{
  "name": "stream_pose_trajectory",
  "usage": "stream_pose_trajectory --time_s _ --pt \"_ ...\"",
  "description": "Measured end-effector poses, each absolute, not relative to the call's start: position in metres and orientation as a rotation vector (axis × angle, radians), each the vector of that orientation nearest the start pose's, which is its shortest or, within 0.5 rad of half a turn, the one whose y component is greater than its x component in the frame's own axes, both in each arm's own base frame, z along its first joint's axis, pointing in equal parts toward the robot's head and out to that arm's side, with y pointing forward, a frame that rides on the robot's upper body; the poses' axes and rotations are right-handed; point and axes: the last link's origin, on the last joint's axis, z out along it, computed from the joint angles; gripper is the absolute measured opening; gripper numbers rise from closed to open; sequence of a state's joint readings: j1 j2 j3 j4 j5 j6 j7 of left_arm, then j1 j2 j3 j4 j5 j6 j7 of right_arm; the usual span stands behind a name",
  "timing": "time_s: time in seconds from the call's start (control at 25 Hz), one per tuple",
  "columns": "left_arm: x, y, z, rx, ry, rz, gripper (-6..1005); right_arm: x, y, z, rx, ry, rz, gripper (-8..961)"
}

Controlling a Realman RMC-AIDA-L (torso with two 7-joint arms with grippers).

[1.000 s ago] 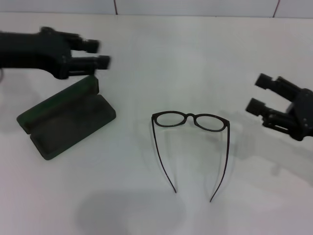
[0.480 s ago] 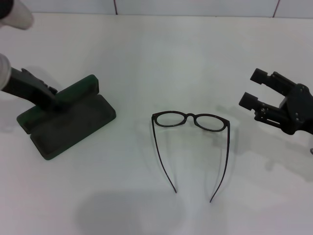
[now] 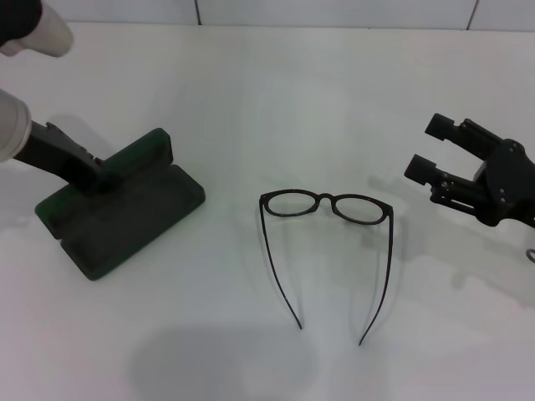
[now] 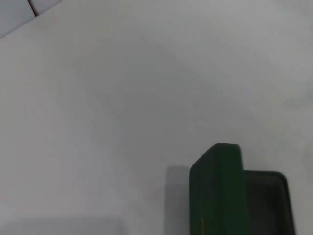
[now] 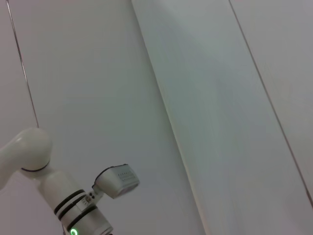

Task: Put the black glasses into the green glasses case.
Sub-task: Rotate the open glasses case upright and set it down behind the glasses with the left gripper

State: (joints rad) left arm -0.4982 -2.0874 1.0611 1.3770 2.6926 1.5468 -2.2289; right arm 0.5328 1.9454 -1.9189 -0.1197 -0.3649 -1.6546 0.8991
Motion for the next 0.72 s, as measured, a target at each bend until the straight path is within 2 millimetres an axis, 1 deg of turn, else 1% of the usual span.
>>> stream_pose_trajectory --time_s 0.16,0.24,0.32,0.4,0.48,0.56,0.6,0.72 --pt "-0.242 0.355 0.062 -2.473 -0.825 0.446 330 0.251 0.293 -0.010 -2.462 0.489 1.369 855" --pt "-0.227 0.359 0.068 -2.469 -0.728 0.420 302 0.250 0.290 -0.008 -2.474 0.475 1.388 855" --pt "-0.211 0.363 0.070 -2.477 -0.623 0.393 263 0.245 0.284 -0.003 -2.511 0.430 1.440 855" --pt "-0.182 0.372 0.066 -2.490 -0.448 0.354 225 0.240 0.276 0.001 -2.576 0.372 1.504 855" --pt "-0.159 0.380 0.058 -2.492 -0.310 0.339 203 0.234 0.268 0.001 -2.659 0.331 1.541 855" --pt "-0.139 0.386 0.043 -2.510 -0.185 0.351 197 0.230 0.261 -0.004 -2.731 0.320 1.557 855" --pt "-0.132 0.388 0.035 -2.520 -0.139 0.360 197 0.228 0.257 -0.008 -2.771 0.322 1.562 855" --pt "-0.123 0.394 0.002 -2.568 -0.035 0.418 198 0.224 0.248 -0.019 -2.841 0.349 1.575 855"
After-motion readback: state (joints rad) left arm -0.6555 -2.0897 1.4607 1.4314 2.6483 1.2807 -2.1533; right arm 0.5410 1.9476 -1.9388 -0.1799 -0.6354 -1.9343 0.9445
